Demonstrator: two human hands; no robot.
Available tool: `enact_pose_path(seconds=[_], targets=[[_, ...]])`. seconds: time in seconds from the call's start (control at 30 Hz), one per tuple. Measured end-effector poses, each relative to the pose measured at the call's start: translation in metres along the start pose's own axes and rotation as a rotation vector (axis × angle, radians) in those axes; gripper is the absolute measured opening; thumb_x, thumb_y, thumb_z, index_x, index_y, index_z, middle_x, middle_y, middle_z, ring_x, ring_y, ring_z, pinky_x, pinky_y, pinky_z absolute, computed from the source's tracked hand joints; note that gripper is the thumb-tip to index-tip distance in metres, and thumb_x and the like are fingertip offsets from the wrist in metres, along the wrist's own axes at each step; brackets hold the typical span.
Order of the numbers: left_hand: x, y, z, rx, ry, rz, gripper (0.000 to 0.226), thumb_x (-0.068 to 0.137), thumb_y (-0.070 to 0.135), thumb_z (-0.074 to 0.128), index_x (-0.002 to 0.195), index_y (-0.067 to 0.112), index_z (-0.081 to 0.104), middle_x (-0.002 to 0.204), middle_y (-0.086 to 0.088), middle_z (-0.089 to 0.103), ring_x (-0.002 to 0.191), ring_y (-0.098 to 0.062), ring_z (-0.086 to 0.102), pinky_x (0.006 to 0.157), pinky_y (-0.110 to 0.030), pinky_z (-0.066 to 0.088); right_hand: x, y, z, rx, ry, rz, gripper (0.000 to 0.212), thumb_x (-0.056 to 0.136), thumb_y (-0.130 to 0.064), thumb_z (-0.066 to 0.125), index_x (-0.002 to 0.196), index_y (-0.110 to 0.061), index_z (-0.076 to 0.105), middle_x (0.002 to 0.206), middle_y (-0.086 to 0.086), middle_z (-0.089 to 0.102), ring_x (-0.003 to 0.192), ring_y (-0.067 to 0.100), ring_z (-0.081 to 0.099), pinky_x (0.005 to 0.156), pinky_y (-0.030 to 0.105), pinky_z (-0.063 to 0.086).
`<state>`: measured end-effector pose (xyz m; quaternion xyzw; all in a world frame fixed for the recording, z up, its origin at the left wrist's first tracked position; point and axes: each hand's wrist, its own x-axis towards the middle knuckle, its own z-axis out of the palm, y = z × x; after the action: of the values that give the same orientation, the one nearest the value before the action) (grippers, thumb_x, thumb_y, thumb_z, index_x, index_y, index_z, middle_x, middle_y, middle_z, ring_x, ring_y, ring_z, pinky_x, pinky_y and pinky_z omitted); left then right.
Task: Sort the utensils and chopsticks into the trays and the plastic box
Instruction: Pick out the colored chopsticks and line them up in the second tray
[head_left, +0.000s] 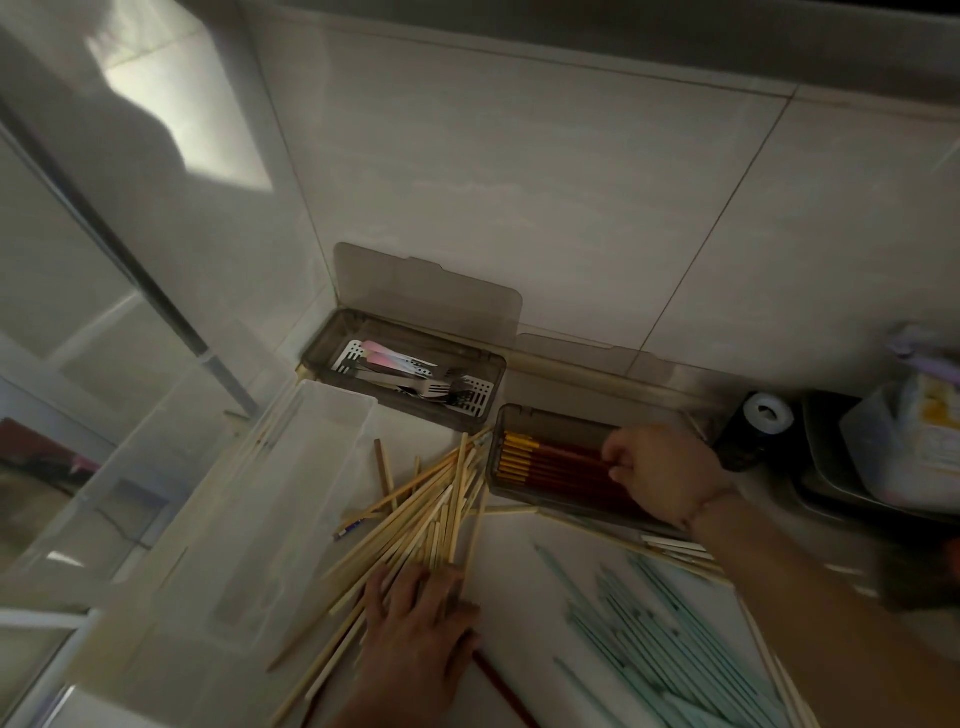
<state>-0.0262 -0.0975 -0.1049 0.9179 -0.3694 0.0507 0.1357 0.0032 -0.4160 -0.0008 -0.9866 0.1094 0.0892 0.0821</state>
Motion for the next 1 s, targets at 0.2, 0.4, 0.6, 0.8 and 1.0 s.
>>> enact_pose_path(seconds=[0.2, 0.4, 0.6, 0.8, 1.0], targets=[[0.006, -0.004, -0.003, -0.005, 0.037, 0.116, 0.013, 0.071, 0.046, 0.054, 0.069, 0.036, 0.062, 0.103, 0.017, 0.048, 0.101, -0.018, 0.043, 0.096, -0.042, 0.028, 0.026, -0.001, 0.032, -0.100, -0.154, 0.017, 0.017, 0.085, -0.032, 0.066, 0.101, -0.034, 0.068, 0.112, -0.004, 0.065, 0.098, 0.017, 0.062, 0.080, 0.028, 0.051], [0.015, -0.001, -0.008, 0.040, -0.093, 0.168, 0.016, 0.060, 0.045, 0.070, 0.065, 0.034, 0.061, 0.096, 0.018, 0.056, 0.101, -0.016, 0.041, 0.087, -0.035, 0.027, 0.034, 0.006, 0.045, -0.091, -0.217, 0.025, 0.023, 0.081, -0.041, 0.070, 0.072, -0.027, 0.053, 0.089, -0.001, 0.057, 0.080, 0.018, 0.055, 0.064, 0.025, 0.039], [0.024, 0.004, -0.006, 0.085, -0.148, 0.243, 0.019, 0.060, 0.042, 0.073, 0.070, 0.033, 0.059, 0.095, 0.013, 0.056, 0.099, -0.018, 0.045, 0.084, -0.043, 0.049, 0.004, -0.001, 0.031, -0.047, 0.003, 0.020, 0.024, 0.091, -0.046, 0.054, 0.078, -0.027, 0.055, 0.086, -0.005, 0.063, 0.078, 0.014, 0.057, 0.057, 0.023, 0.035], [0.029, 0.017, -0.001, -0.039, -0.021, 0.227, 0.006, 0.074, 0.039, 0.055, 0.079, 0.035, 0.055, 0.102, 0.017, 0.058, 0.107, -0.017, 0.044, 0.088, -0.039, 0.033, -0.086, -0.055, 0.037, 0.134, 0.310, -0.177, 0.011, 0.080, -0.044, 0.057, 0.079, -0.034, 0.061, 0.073, -0.014, 0.061, 0.063, 0.006, 0.059, 0.049, 0.021, 0.045], [0.041, 0.032, -0.014, -0.137, 0.103, 0.231, 0.009, 0.079, 0.039, 0.056, 0.076, 0.033, 0.062, 0.078, 0.018, 0.061, 0.099, -0.011, 0.048, 0.086, -0.035, 0.031, -0.141, -0.078, 0.094, 0.249, -0.103, 0.011, 0.045, 0.089, -0.060, 0.046, 0.133, -0.052, 0.041, 0.149, -0.011, 0.039, 0.131, 0.007, 0.044, 0.102, 0.023, 0.040]])
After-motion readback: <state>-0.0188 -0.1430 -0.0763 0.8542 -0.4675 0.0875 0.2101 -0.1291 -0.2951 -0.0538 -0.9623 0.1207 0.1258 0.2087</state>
